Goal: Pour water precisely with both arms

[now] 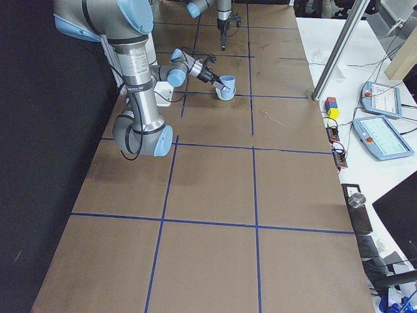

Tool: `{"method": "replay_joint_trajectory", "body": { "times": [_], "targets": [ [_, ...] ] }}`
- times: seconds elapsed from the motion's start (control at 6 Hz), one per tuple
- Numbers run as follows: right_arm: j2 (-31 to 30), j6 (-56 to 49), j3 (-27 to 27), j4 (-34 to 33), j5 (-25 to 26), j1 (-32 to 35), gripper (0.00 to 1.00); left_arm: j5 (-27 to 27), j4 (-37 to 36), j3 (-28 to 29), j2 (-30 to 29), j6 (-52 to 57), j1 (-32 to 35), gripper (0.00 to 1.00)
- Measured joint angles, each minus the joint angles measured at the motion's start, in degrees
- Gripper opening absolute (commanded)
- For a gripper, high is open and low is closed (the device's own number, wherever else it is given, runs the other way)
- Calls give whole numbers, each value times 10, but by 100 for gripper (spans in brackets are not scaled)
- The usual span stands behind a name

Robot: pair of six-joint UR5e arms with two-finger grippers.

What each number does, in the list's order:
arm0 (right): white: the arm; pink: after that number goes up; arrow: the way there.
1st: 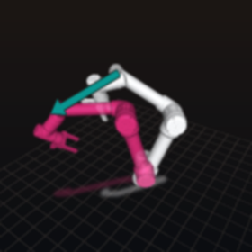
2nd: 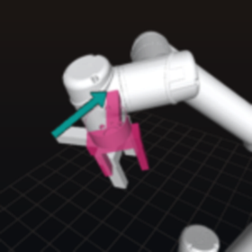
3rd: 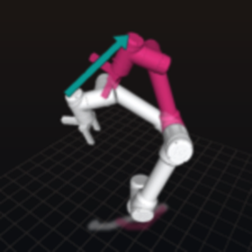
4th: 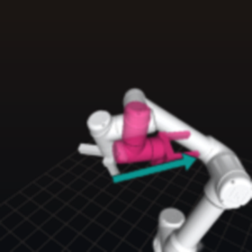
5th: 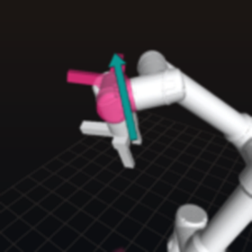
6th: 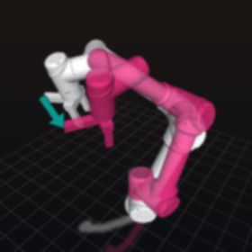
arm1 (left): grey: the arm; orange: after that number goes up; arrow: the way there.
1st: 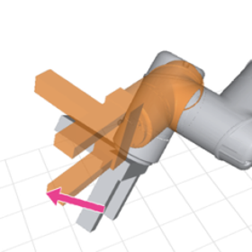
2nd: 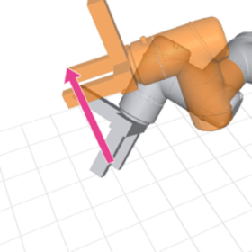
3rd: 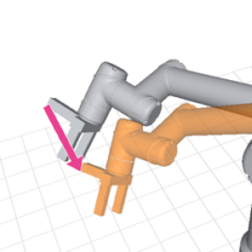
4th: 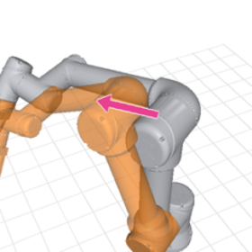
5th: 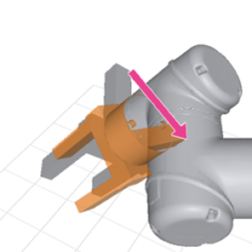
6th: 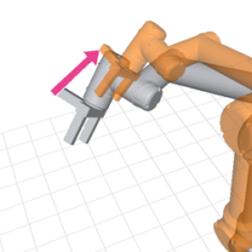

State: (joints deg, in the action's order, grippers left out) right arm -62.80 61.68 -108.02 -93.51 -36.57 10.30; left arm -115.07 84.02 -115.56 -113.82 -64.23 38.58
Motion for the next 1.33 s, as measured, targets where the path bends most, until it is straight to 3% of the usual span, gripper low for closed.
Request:
{"method": "replay_joint_trajectory", "body": {
  "times": [0.67, 1.33],
  "targets": [
    [30, -45, 52, -22, 11, -1, 2, -2, -1, -4, 0, 0, 0, 100],
    [35, -127, 59, -45, 20, 1, 3, -2, -1, -5, 0, 0, 0, 100]
  ]
}}
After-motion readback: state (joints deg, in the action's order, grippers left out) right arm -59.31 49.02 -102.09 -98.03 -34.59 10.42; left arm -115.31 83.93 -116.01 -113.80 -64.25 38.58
